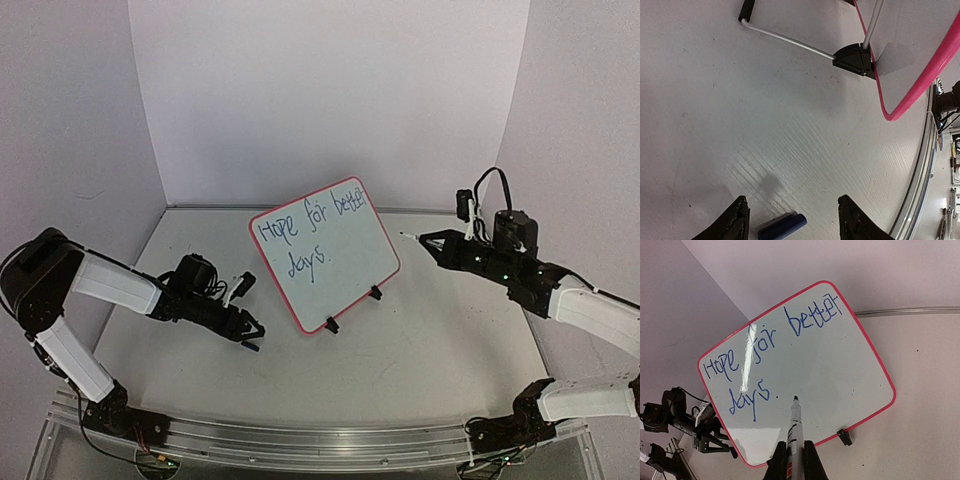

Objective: Write a sentence on the whiteboard
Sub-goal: Pick up the pen cap from the center of the board.

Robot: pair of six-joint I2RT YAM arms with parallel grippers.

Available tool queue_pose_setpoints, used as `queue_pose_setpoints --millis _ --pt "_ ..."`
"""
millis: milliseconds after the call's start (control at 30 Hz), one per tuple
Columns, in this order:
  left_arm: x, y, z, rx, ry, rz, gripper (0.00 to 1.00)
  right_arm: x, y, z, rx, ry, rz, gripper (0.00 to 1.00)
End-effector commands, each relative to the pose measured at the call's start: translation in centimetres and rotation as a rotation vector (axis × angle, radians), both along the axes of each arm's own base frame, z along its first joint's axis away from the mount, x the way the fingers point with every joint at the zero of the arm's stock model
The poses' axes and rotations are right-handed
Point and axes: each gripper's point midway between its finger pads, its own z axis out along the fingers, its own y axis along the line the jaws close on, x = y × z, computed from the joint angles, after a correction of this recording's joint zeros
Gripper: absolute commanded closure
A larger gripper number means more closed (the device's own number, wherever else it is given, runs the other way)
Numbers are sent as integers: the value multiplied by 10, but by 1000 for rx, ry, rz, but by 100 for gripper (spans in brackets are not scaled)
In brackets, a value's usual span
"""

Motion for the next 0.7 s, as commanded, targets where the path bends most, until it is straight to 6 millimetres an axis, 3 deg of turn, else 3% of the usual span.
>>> queue_pose_setpoints --millis 0,467,667 --pt "-9 -1 -13 6 47 24 41 -2 1 10 27 -30 10 100" --pt "-65 -5 -27 123 114 38 44 -8 -1 3 30 -23 14 100" --pt "-68 0 -25 238 43 80 48 -11 -4 -2 31 -19 10 100"
